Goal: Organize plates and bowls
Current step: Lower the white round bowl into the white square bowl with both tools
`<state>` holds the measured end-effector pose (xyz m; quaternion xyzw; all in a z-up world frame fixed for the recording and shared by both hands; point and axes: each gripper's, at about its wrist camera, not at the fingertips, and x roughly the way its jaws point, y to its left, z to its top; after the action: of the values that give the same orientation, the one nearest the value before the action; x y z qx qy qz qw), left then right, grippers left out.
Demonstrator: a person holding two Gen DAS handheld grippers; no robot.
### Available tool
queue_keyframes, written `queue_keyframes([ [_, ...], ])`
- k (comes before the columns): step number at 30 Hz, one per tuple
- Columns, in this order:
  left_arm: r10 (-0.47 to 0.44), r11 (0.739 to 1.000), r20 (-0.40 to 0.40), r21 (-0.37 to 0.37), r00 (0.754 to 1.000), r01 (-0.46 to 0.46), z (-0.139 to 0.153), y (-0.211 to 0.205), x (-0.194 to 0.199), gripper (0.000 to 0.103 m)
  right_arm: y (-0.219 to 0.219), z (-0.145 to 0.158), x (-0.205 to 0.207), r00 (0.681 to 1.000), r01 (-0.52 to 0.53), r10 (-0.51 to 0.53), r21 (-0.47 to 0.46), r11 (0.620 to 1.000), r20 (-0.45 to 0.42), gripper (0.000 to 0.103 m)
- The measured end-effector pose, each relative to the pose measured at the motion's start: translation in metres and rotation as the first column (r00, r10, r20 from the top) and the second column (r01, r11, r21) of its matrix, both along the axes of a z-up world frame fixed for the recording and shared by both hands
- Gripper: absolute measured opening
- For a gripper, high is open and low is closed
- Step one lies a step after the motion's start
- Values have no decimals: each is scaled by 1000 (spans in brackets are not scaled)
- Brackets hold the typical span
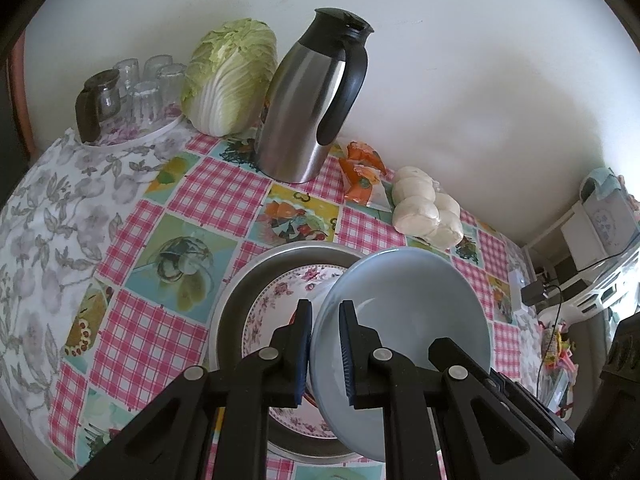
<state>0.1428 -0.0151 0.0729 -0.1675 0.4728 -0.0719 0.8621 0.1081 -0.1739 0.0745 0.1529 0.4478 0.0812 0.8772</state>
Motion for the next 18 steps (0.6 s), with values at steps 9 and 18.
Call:
queue_keyframes([
  [9,6,1000,-35,2,999,-6,-13,0,9,15,-1,-17,11,999,-1,1,2,1000,-34,17],
  [18,11,1000,-50,9,999,-10,-22,-2,13,15,-2,-21,14,999,-1,1,-11,1000,-38,17],
])
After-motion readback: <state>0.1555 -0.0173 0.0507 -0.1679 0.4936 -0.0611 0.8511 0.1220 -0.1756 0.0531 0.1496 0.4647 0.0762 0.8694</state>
